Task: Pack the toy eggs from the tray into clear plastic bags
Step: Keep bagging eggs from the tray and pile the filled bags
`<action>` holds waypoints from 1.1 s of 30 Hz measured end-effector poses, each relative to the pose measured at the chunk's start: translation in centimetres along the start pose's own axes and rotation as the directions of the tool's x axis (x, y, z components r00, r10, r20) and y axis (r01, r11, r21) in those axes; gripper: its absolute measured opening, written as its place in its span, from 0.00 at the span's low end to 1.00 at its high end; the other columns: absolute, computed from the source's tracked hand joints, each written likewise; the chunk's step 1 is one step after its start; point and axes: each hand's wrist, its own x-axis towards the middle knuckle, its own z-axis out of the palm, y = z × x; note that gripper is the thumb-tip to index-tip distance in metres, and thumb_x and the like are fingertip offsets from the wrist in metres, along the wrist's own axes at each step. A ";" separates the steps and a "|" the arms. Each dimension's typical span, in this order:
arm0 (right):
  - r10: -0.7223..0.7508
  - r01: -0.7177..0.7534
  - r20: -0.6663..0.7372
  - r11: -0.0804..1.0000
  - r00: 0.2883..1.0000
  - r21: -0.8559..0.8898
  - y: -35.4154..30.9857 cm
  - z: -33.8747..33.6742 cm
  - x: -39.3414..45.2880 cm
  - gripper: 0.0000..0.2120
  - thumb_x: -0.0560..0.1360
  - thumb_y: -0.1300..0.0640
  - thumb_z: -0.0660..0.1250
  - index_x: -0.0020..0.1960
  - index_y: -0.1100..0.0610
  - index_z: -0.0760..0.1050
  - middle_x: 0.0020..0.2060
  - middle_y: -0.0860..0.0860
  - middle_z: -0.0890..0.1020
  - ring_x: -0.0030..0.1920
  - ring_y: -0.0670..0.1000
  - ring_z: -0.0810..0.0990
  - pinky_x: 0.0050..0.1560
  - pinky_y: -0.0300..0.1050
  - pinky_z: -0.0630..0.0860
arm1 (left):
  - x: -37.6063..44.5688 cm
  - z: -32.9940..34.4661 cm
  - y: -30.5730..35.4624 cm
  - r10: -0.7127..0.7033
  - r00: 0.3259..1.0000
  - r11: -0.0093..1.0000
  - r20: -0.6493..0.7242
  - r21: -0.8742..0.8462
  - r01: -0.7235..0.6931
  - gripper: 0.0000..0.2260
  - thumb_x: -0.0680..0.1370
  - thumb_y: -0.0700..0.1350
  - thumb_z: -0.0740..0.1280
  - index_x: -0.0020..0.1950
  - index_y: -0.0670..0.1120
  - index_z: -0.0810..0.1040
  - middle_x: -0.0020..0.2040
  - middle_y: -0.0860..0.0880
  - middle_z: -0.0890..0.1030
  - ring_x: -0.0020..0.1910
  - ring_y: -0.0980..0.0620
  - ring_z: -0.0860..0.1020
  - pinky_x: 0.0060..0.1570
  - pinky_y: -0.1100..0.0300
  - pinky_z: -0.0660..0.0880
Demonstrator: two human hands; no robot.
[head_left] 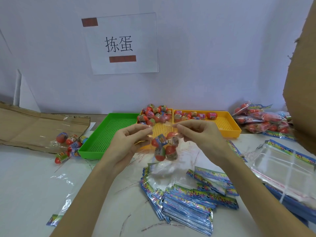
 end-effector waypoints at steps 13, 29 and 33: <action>0.155 -0.156 0.128 0.988 0.980 -0.004 1.0 -2.2 0.2 0.08 0.75 0.58 0.74 0.54 0.55 0.88 0.46 0.56 0.88 0.47 0.52 0.87 0.48 0.38 0.82 | 0.0 0.2 -1.2 -0.016 1.000 0.978 -0.020 0.207 0.020 0.11 0.71 0.43 0.78 0.51 0.39 0.89 0.48 0.39 0.87 0.43 0.47 0.86 0.45 0.60 0.83; 0.174 -0.176 0.129 0.984 0.976 0.006 1.1 -2.5 0.4 0.10 0.79 0.68 0.69 0.50 0.57 0.87 0.49 0.55 0.88 0.51 0.54 0.87 0.51 0.39 0.82 | 0.1 -0.2 -0.9 0.127 0.992 0.945 0.024 0.302 -0.128 0.09 0.74 0.34 0.77 0.52 0.42 0.89 0.47 0.40 0.88 0.47 0.45 0.88 0.49 0.63 0.82; 0.142 -0.137 0.123 0.989 0.982 -0.053 1.1 -2.5 0.2 0.07 0.78 0.67 0.72 0.50 0.58 0.87 0.47 0.54 0.88 0.50 0.52 0.87 0.50 0.36 0.81 | 0.0 -0.4 -0.8 0.193 0.980 0.877 0.051 0.440 -0.195 0.10 0.76 0.31 0.74 0.52 0.44 0.90 0.46 0.44 0.89 0.47 0.46 0.88 0.48 0.65 0.81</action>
